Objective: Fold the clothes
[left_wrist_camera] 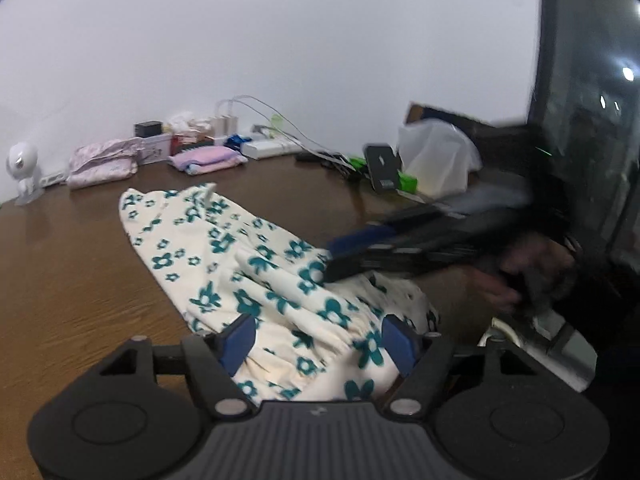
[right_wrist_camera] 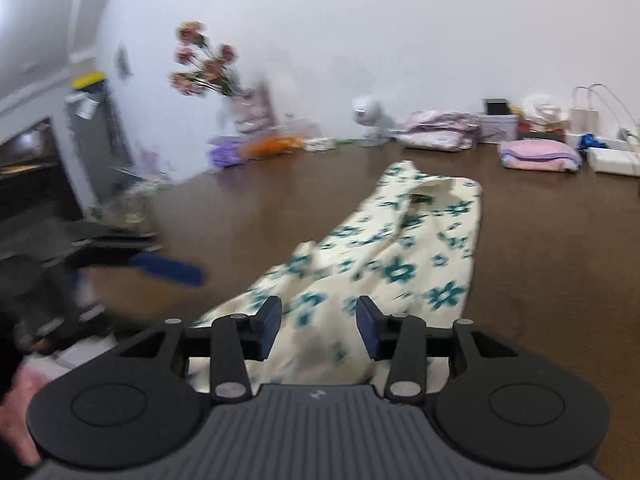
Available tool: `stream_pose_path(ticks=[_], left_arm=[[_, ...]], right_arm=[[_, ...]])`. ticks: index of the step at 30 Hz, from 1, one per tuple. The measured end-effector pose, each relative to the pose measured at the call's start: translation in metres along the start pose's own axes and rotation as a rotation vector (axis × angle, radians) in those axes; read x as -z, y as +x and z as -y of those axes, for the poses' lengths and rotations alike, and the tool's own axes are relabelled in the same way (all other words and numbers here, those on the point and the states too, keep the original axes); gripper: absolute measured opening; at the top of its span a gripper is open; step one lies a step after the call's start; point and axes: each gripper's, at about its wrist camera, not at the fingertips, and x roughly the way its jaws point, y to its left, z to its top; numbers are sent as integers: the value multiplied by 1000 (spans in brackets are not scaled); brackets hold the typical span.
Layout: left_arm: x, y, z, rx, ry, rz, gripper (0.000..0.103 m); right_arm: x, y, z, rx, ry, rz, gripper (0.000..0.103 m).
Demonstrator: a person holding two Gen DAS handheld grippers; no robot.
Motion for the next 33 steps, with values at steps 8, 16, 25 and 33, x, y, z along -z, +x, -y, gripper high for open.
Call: stream_pose_path(ticks=[8,16,25,33], left_arm=[[26,-1,27,-44,119,-19,84],[62,-7,68,-83,316,18,89],[122,2,108,-259,744,92,89],[128,15,91,-218,816,87,89]], right_arm=[[-3,44,-9,17,-97,-160,46],[6,30,-19,15,-144,-168,46],[29,-8,-35,-16,-132,-164,46],[30,-54,-37,-102,-170,-109,64]])
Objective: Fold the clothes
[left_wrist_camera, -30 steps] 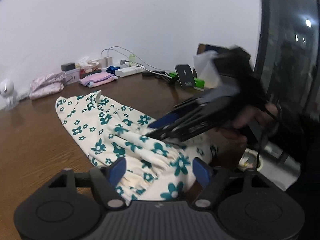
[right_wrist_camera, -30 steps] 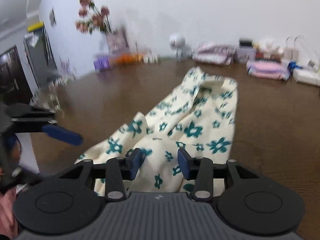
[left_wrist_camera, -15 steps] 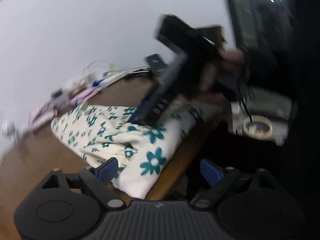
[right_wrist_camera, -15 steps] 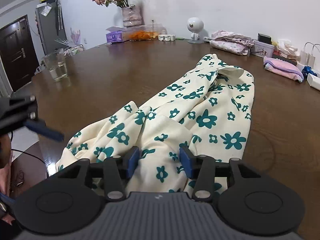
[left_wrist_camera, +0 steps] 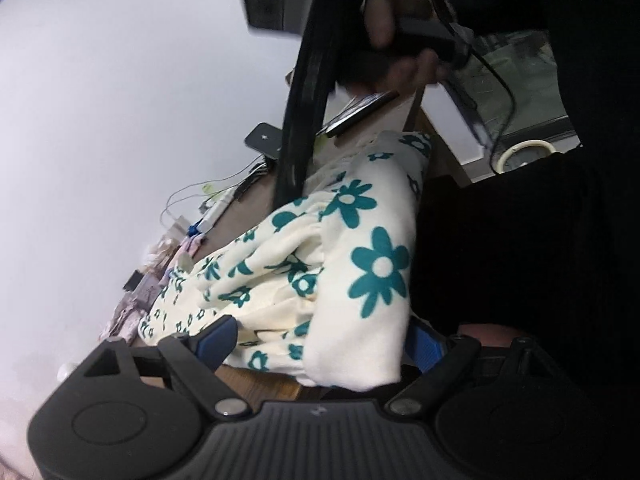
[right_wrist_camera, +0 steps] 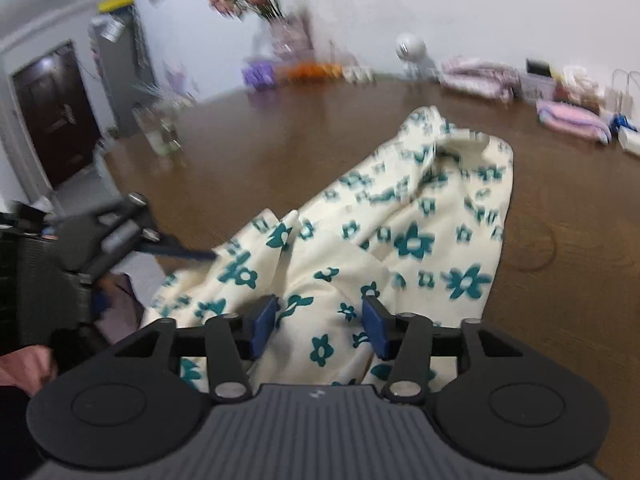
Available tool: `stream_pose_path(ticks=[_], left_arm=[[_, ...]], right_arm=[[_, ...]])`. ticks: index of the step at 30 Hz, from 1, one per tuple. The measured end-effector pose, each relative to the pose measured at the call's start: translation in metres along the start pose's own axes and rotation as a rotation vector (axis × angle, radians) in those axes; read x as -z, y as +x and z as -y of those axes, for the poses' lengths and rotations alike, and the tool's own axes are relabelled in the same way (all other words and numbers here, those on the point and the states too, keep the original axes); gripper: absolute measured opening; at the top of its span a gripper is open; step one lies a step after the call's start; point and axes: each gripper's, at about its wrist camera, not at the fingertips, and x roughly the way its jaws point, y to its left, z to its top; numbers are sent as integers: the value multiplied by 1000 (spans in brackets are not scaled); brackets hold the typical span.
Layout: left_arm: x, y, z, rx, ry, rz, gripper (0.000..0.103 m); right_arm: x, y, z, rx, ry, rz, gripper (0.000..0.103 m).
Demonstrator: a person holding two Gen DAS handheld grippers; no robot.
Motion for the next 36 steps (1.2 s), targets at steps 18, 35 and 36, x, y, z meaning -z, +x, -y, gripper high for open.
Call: stream_pose_path(ticks=[18,35,36], left_arm=[[1,13,-28,177,-64,-2,73],[-23,-30,-99,548,-428,59,34],[-22,-28,-110,567,-475,78,34]], right_arm=[[77,-18,-39,51,-720,-46,54],[22,-79,2,-395,-315,-28,15],[15,-81,11,-416,-268,-10,15]])
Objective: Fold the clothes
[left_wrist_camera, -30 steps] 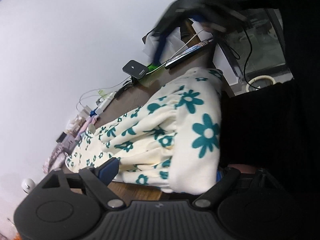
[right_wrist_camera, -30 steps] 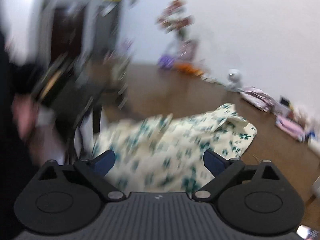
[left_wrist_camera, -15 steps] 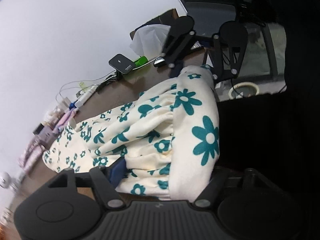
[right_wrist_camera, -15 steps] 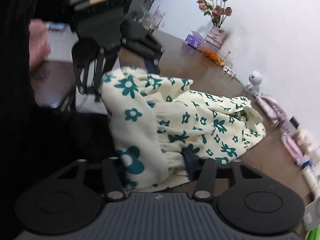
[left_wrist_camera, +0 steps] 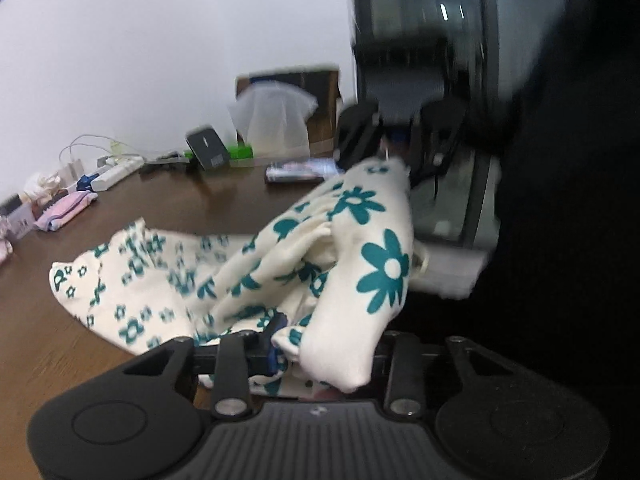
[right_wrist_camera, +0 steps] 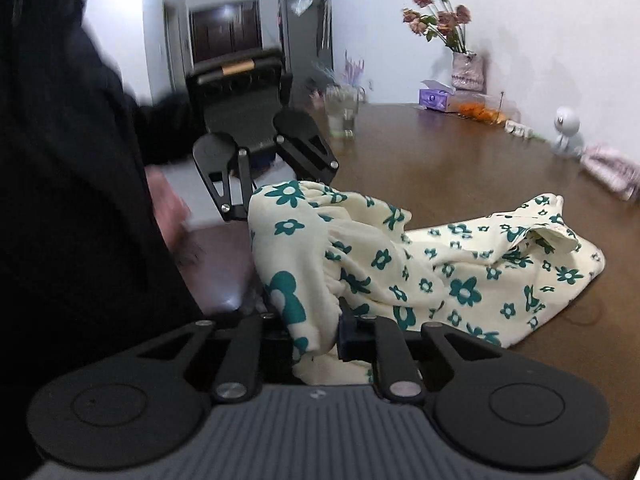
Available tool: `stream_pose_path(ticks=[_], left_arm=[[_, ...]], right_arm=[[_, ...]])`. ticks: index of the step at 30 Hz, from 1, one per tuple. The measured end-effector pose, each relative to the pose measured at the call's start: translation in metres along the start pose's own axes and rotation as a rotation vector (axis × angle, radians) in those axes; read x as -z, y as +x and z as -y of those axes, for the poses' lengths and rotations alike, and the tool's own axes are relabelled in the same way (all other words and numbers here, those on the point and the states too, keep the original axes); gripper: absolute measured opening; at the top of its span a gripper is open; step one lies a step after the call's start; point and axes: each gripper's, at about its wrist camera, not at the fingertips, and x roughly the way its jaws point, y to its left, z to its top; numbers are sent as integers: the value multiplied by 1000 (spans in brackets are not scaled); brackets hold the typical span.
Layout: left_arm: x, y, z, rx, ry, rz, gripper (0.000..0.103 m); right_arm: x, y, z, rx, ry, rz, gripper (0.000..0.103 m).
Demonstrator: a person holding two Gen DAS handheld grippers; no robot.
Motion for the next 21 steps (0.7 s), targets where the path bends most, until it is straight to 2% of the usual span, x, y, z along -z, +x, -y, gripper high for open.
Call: stream_pose_path(ticks=[4,8,10,13,14,15,16,19,21], left_arm=[[-11,-5,-49,82,-213,67,38],[-10,5,-96,109,-427,75,40],[-6,9,-112,85,-505,84,52],[0,16,-136,52,-637,99,68],[2,18,-145,41,-684,104,70],[5,20,-154,29,-745,110,72],[9,20,-161,15,-800,116,72],[22,14,-171,15,-930,174,72],[31,13,-173,38,-1008,223,73]], right_arm=[[-13,-13,40,-37,145,112,15],[-13,-7,81,7,290,171,18],[-9,-2,95,18,366,208,22],[0,5,120,40,496,273,31],[2,9,128,69,540,282,44],[4,13,135,112,583,282,48],[7,16,140,141,616,282,48],[18,22,147,144,697,313,46],[26,25,147,132,756,342,25]])
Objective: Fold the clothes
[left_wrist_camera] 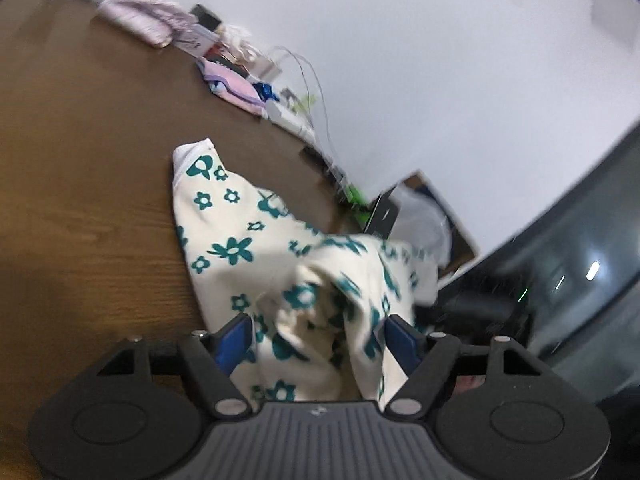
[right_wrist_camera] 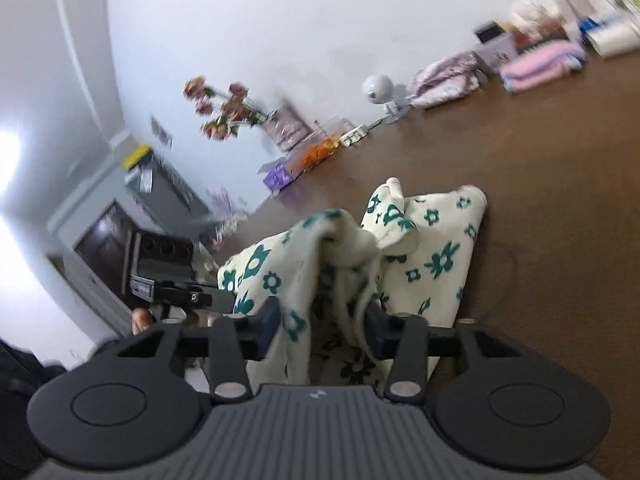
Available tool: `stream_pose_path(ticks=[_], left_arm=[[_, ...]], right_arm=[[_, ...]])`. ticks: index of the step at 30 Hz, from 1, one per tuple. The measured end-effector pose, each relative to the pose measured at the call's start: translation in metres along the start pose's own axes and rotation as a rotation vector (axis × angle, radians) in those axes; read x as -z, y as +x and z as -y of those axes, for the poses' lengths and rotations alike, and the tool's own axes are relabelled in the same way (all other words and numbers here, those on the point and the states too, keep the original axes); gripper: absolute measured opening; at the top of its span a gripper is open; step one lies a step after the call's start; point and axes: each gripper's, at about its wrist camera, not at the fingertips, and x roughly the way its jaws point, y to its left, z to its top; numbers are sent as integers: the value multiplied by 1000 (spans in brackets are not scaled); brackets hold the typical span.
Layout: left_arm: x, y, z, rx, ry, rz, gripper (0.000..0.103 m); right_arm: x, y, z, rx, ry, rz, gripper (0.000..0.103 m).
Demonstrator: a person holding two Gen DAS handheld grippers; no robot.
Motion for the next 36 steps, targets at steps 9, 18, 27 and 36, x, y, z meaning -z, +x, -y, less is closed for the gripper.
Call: stream_pose_path(ticks=[9,18,27,36], left_arm=[[3,13,22,-5,11,-41,25],[20,14,34,0,243,-32,70],[18,23,43,115,404,-31,91],[49,27,64,229,539,-219,44]], right_arm=[[12,-6,20,-159,267,-19,8],[22,-20,-28,44,-219,29,96],[5,25,-13,-192,-217,-94,30],[20,7,-40,-264,-346,-134,85]])
